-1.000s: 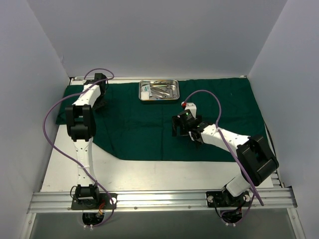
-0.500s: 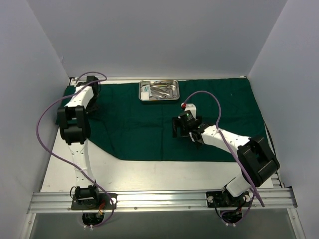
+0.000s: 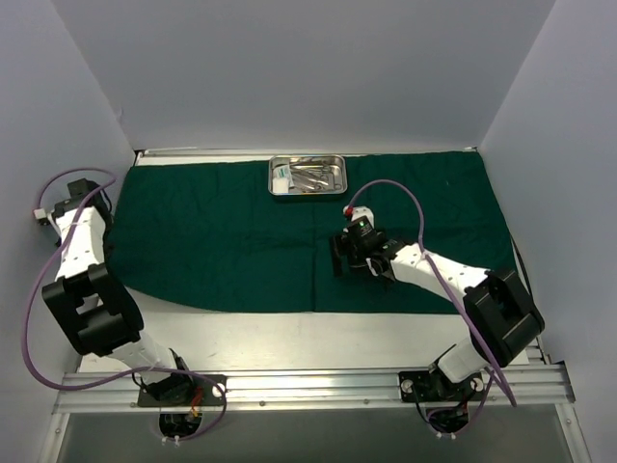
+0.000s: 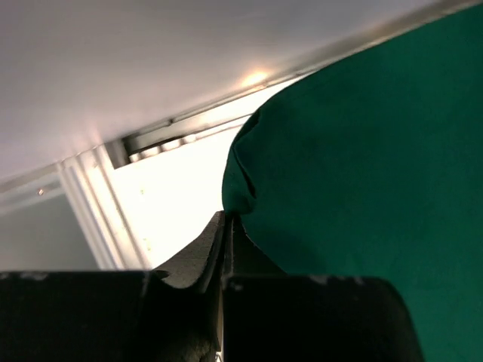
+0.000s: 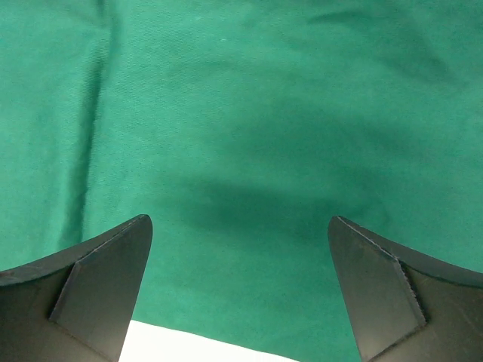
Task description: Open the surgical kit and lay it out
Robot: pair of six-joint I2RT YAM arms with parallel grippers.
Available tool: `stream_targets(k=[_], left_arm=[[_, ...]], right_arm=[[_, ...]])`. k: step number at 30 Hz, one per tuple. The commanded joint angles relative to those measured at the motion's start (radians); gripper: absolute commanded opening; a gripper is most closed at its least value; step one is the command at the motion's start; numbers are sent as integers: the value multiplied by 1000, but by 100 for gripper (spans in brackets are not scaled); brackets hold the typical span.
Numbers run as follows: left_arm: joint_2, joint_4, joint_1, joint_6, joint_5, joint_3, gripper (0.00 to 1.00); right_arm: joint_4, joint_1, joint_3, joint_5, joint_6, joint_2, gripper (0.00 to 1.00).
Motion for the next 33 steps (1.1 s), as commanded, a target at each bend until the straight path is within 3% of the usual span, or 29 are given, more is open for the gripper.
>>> stream_targets(k=[1, 7, 10, 17, 20, 21, 22, 26, 30, 33], left_arm=[[-71, -24, 54, -19, -28, -34, 4], [-123, -39, 133, -47, -83, -69, 10], [-129, -36, 167, -51, -57, -83, 22], [-218, -67, 172, -77, -32, -100, 24], [-302, -42, 169, -83, 4, -114, 32], [-319, -7, 161, -55, 36, -135, 40], [-335, 13, 149, -41, 108, -148, 43], [-370, 41, 19, -27, 173, -180, 56], [-376, 73, -116, -5, 170, -195, 62], [-398, 111, -146, 12, 153, -221, 64]], right_arm=[[-46, 25, 39, -37, -17, -37, 97], [-76, 100, 74, -25, -23, -10, 97], [-85, 137, 89, -8, -19, 10, 97], [-153, 221, 166, 55, -14, 65, 97], [-162, 231, 180, 77, 4, 99, 97], [-161, 231, 180, 86, 10, 107, 97], [-156, 231, 177, 100, 21, 123, 97], [-139, 232, 180, 121, 26, 188, 96], [-105, 250, 175, 101, 43, 242, 96], [-133, 280, 178, 112, 73, 283, 96]])
